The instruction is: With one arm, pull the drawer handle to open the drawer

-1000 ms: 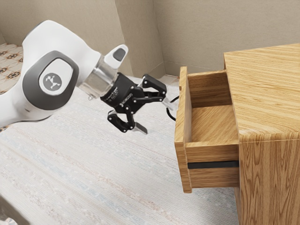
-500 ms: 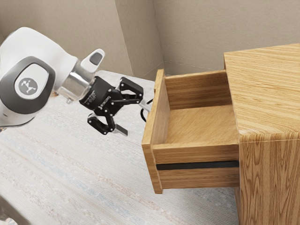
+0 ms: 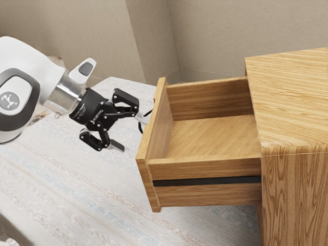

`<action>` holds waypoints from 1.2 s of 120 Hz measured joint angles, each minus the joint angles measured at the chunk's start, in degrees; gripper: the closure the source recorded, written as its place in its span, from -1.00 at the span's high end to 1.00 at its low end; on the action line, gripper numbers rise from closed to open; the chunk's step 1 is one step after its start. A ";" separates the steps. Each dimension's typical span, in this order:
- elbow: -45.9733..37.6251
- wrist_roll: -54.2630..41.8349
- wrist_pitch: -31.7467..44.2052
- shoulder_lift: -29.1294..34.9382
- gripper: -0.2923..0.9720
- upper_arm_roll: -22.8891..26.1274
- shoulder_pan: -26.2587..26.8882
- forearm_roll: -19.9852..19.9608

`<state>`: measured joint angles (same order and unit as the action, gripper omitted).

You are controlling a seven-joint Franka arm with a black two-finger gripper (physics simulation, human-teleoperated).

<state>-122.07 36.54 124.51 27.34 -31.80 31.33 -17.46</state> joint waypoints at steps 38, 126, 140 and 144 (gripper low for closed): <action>-1.79 -0.03 -0.17 3.12 0.53 -2.30 0.05 2.15; -3.71 -0.03 -1.98 12.50 0.53 -4.37 -0.77 6.65; 6.51 0.04 -8.65 10.60 0.53 -3.74 1.53 13.83; 13.74 0.03 -13.13 6.91 0.53 -3.66 3.33 17.24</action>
<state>-108.33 36.57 111.38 34.25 -35.45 34.66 -0.22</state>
